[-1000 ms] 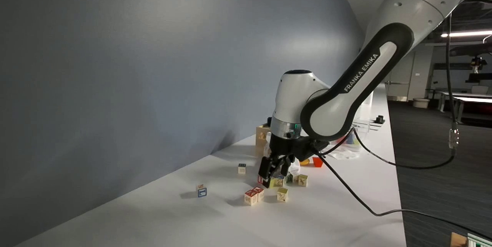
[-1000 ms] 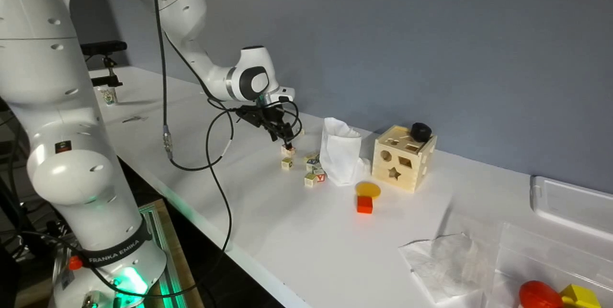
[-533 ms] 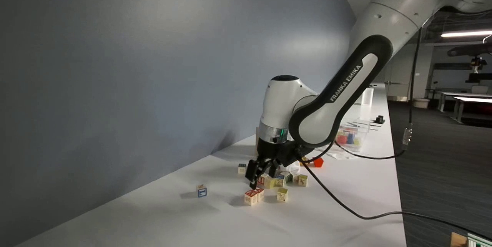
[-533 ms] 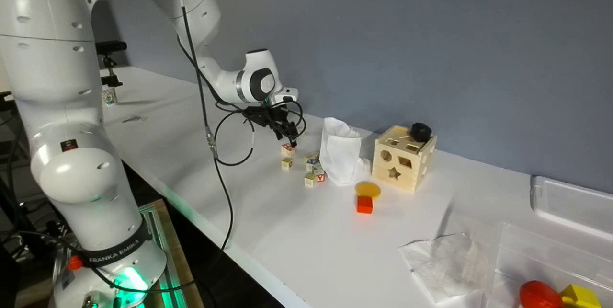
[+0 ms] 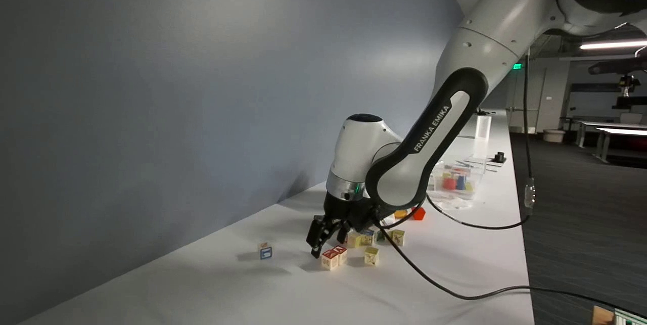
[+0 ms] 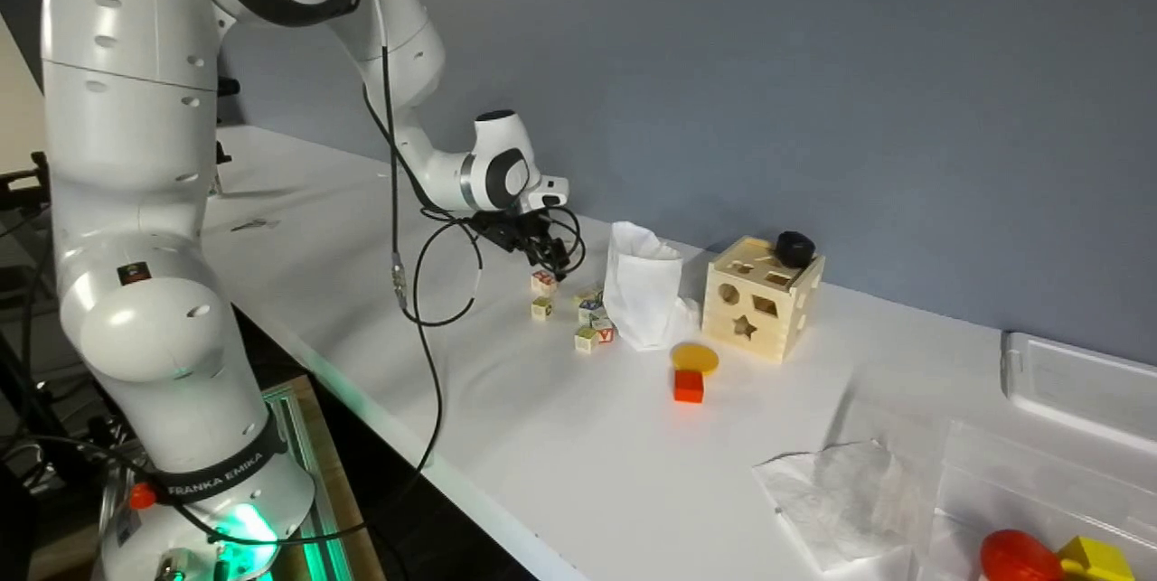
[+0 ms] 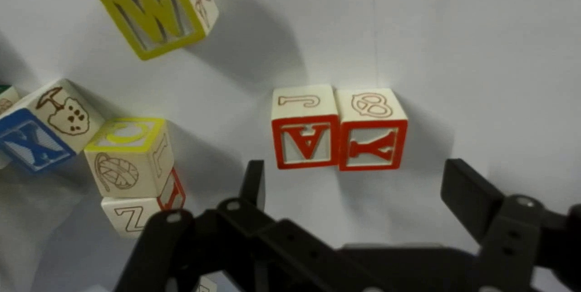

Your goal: Pick up two blocks and put them into the carrier bag

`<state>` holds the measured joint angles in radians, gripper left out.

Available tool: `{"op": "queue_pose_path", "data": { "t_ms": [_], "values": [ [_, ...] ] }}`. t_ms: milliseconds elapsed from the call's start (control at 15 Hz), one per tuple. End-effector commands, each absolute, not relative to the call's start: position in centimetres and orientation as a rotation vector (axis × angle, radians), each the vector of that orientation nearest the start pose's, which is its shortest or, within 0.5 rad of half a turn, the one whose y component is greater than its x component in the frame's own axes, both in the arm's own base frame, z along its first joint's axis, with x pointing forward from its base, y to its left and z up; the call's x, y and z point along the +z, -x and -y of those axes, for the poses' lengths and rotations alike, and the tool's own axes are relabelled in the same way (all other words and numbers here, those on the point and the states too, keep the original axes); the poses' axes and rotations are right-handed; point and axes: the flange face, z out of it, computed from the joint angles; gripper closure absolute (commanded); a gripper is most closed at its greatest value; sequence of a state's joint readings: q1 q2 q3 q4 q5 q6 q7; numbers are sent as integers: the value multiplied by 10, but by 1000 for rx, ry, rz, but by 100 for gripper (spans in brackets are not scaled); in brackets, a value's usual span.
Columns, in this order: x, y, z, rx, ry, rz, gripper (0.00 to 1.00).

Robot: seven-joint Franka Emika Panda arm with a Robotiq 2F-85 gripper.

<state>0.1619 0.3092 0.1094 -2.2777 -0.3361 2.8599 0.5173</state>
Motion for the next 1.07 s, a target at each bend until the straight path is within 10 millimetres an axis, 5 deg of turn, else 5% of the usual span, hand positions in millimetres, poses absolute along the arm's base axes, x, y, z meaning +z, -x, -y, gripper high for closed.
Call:
{"op": "queue_pose_path", "data": {
  "t_ms": [0, 800, 867, 1000],
  "values": [
    [240, -543, -173, -461, 3097, 70, 0],
    [229, -539, -175, -311, 3206, 21, 0],
    [228, -539, -177, -320, 3187, 44, 25],
    [228, -537, -181, -294, 3175, 20, 34]
  ]
}}
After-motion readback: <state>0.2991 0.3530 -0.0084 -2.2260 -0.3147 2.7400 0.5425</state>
